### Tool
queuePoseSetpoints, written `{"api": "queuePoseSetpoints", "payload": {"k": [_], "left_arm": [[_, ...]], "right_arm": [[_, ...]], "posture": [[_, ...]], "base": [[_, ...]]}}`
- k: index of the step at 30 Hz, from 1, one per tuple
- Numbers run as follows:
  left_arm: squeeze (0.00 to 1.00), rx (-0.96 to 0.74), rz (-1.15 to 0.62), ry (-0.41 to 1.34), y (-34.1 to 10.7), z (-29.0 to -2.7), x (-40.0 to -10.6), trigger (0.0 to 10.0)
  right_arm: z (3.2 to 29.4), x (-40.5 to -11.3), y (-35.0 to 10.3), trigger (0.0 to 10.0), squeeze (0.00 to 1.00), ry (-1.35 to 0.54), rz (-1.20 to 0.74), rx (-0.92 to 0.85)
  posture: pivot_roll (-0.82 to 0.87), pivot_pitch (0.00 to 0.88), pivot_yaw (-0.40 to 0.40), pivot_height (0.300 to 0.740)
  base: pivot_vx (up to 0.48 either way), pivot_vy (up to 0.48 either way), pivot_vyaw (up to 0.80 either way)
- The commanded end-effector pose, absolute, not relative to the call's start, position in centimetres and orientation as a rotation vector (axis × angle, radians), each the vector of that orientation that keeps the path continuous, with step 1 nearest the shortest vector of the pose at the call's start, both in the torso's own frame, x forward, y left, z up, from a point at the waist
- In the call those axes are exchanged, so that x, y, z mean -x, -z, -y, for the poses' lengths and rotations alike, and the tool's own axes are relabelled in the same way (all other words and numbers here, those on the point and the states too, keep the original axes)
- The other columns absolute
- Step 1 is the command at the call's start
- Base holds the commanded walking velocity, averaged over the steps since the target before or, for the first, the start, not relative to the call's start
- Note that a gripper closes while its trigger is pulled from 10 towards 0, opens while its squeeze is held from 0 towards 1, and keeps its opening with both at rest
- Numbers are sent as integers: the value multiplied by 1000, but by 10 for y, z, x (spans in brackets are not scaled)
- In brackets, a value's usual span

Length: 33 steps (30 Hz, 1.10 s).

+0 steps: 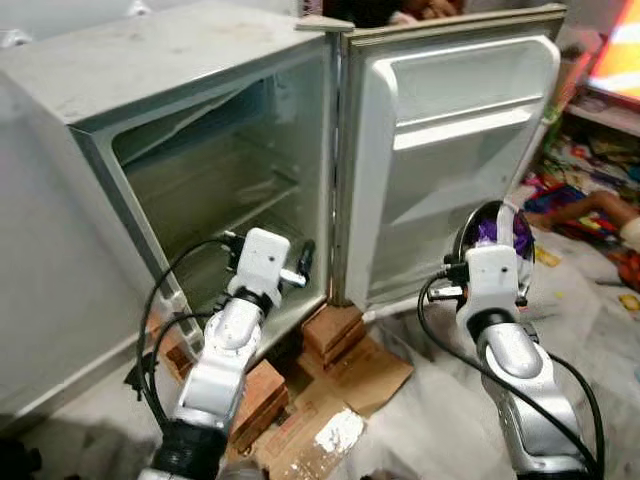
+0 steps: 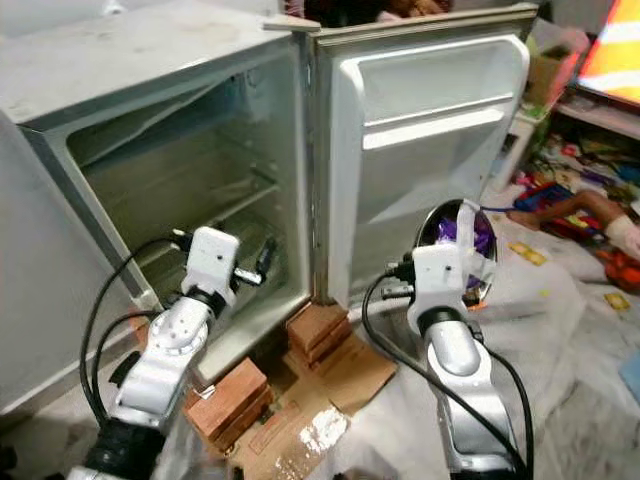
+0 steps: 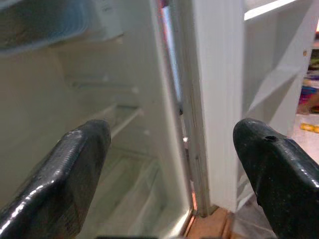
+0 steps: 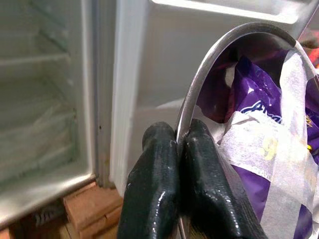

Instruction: Restocking fridge

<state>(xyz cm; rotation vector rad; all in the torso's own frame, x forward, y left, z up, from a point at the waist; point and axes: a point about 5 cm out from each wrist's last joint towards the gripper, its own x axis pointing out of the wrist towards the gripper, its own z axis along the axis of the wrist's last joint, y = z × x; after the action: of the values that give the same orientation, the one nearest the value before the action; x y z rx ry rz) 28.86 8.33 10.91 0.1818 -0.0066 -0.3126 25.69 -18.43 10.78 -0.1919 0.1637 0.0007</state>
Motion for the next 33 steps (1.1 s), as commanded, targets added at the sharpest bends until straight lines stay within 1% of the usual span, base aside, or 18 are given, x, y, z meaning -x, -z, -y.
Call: {"api": "queuePoseSetpoints", "payload": {"k": [1,7,9,12,14,17,18,19,21,22,26,28,31,33], "left_arm": [[0,-190,-12,281,-107,-91,-288,10000],[0,-209,-30,222,-104,-102,-289,10000],[0,-226,-36,181,-105,-113,-288,10000],[0,-244,-39,132,-108,-126,-284,10000],[0,-275,-50,75,-111,-140,-279,10000],[0,-287,-57,62,-111,-143,-276,10000],[0,-322,-77,35,-110,-149,-272,10000],[0,-329,-90,6,-110,-154,-266,10000],[0,-324,-94,-2,-110,-156,-264,10000],[0,-294,-97,-27,-109,-160,-257,10000],[0,-282,-148,-57,-98,-159,-247,10000],[0,-221,-165,-85,-97,-161,-245,10000],[0,-130,-173,-139,-97,-171,-244,10000],[0,-111,-172,-152,-96,-175,-244,10000]], "right_arm": [[180,-260,-114,10000,0,-20,-126,201],[180,-265,-112,10000,0,-35,-125,211],[180,-270,-111,10000,0,-33,-126,205],[175,-279,-112,10000,0,-43,-116,191],[167,-288,-119,10000,0,-74,-85,197],[165,-291,-120,10000,0,-84,-78,205],[162,-293,-123,10000,0,-100,-62,212],[158,-295,-127,10000,0,-125,-40,235],[157,-295,-127,10000,0,-134,-33,246],[156,-296,-128,10000,0,-148,-27,252],[156,-297,-127,10000,0,-164,-30,256],[157,-298,-128,10000,0,-178,-26,273],[159,-298,-126,10000,0,-181,-28,292],[161,-297,-124,10000,0,-180,-34,294]], "posture": [[-16,0,-2,740],[7,0,-2,740],[32,0,-5,740],[55,0,-11,740],[85,0,-18,740],[94,0,-22,740],[108,0,-29,740],[115,0,-33,740],[115,0,-36,740],[112,0,-42,740],[99,0,-57,740],[91,0,-60,740],[85,0,-58,740],[85,0,-58,740]], "base": [[0,-480,800],[0,-480,563],[0,-480,491],[0,-480,0],[0,-480,0],[0,-480,0],[0,-398,800],[0,0,800],[0,0,800],[0,0,800],[0,0,800],[0,0,800],[0,0,800],[0,0,800]]}}
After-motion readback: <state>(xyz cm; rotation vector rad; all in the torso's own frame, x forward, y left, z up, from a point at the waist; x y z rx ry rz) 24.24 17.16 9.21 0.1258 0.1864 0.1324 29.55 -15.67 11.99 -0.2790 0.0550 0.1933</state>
